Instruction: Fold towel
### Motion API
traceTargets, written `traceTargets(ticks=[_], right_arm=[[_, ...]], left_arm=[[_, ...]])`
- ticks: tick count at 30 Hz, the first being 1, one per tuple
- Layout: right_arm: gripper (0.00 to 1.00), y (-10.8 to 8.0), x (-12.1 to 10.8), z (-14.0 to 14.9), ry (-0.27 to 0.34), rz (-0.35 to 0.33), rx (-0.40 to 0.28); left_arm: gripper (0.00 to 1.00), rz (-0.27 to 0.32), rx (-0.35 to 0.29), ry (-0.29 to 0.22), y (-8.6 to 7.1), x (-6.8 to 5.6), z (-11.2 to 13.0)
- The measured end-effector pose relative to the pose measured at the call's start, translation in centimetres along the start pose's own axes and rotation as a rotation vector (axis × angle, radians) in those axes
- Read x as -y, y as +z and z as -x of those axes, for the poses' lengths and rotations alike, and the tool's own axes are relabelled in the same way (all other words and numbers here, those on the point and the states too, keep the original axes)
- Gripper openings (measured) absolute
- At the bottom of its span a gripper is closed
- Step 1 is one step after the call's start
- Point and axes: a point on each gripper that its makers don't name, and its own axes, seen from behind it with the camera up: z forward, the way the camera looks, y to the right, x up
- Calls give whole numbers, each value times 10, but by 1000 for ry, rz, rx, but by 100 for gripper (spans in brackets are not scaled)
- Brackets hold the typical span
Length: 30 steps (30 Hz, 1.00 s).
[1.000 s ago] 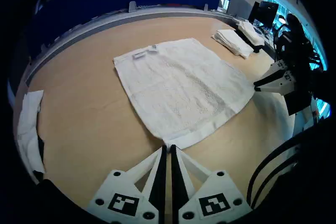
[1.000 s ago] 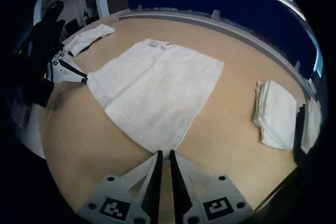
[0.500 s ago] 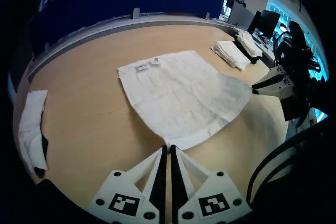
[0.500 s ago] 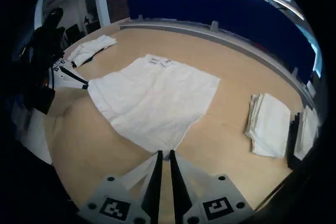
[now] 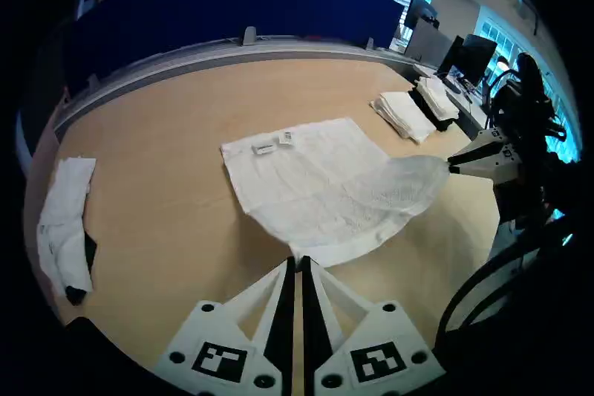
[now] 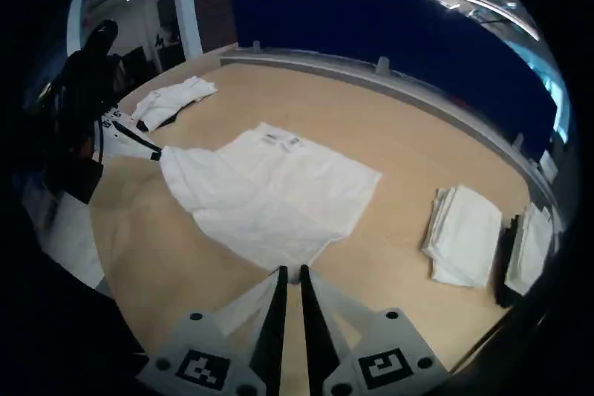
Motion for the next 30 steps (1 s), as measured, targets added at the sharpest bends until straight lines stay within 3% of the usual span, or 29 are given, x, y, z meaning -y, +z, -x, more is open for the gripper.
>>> traceTargets(ticks=[8,14,23,30], right_arm=[[13,-19,6,-13,23,-8,-23],[13,-22,6,-8,30,-6,-13],[13,-14,-2,-14,41,-1,-12],[13,2,-23,-29,42,15,-6]], left_arm=[[6,27,-13,-44,-20,-12,-5],[6,36,-5,-56,-20,-16,-2],[6,42,-17,-100,-17,-11,-18],[6,30,-22,-145,-6,2,-36]])
